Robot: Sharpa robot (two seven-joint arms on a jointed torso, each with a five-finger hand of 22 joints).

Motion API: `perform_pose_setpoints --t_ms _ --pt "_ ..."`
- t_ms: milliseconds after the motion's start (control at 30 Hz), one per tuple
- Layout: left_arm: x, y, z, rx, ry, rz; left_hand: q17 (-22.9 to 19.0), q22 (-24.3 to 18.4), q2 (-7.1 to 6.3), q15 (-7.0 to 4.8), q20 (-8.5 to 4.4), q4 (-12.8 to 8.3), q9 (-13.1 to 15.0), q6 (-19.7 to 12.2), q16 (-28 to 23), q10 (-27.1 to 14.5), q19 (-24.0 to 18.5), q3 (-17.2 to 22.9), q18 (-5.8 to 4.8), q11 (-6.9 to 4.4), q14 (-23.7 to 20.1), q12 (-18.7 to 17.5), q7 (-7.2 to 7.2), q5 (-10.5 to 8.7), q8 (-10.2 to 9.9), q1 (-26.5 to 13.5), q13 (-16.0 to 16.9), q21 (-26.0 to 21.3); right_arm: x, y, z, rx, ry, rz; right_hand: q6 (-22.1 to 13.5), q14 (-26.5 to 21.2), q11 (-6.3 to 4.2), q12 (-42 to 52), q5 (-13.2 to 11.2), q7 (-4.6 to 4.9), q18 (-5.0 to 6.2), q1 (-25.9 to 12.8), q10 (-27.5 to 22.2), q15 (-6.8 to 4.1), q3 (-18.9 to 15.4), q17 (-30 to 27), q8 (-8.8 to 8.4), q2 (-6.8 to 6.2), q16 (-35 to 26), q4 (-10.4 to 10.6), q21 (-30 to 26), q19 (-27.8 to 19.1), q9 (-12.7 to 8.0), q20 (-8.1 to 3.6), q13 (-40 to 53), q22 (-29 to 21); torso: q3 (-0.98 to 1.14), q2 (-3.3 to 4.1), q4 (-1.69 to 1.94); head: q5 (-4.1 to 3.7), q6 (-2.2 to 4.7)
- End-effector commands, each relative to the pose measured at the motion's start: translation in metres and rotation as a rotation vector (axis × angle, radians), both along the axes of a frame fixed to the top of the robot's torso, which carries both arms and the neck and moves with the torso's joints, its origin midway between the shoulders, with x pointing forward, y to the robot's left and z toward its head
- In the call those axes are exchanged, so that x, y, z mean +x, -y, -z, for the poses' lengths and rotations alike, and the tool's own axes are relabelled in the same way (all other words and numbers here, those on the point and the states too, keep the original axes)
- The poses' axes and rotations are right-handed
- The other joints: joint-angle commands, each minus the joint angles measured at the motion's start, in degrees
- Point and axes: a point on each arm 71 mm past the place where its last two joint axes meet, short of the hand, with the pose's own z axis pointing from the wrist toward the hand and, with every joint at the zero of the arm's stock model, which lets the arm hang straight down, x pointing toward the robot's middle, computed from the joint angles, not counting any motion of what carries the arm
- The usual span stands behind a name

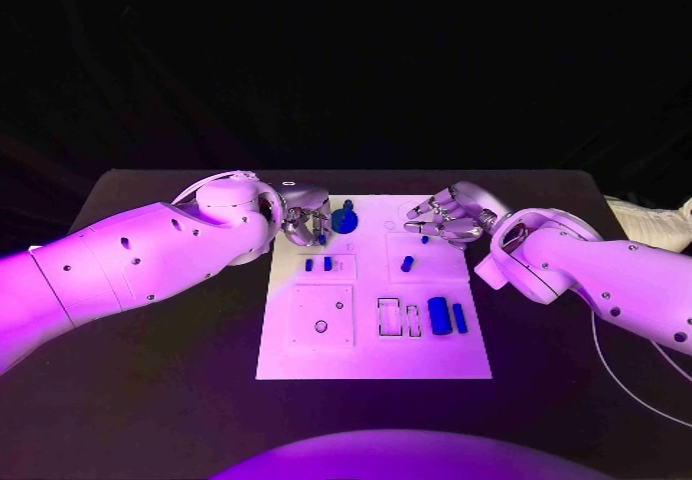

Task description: Assemble the parts on the task board

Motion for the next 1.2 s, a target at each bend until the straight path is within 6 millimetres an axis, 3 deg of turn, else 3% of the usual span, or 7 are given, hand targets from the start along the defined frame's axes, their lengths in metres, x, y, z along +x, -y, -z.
perform_pose_setpoints --t_ms 33,1200 --pt "-0.0008 0.0012 0.0017 0.017 -0.023 0.005 -0.08 2.76 0.09 -0.02 0.15 0.2 0.01 0.47 0.0 0.61 -0.12 -0.57 -0.78 0.06 1.42 -0.45 0.02 -0.38 -0.1 -0.83 0.11 -0.3 -0.0007 -0.0017 0.0001 0.0 0.003 -0.013 -0.32 3.49 0.1 0.3 0.33 0.03 0.74 0.15 -0.4 0.09 -0.22 2.68 -0.1 0.57 -0.34 0.06 -0.27 -0.49 0.01 -0.06 0.08 -0.05 0.0 0.0 0.04 -0.03 -0.05" --pt "0.001 0.0068 0.0058 0.043 -0.031 0.005 -0.3 2.93 0.02 -0.12 0.09 0.85 -0.06 0.81 -0.03 1.04 -0.14 -2.15 -0.81 -0.06 1.34 -1.13 -0.11 -0.52 -0.39 -2.04 0.43 -0.23 -0.0008 -0.0028 0.0001 0.001 0.003 -0.016 -0.33 3.47 0.1 0.24 0.37 0.03 0.77 0.19 -0.47 0.1 -0.36 2.59 -0.09 0.61 -0.42 0.07 -0.4 -0.57 0.01 -0.06 0.02 -0.23 0.01 0.02 -0.02 -0.22 -0.39"
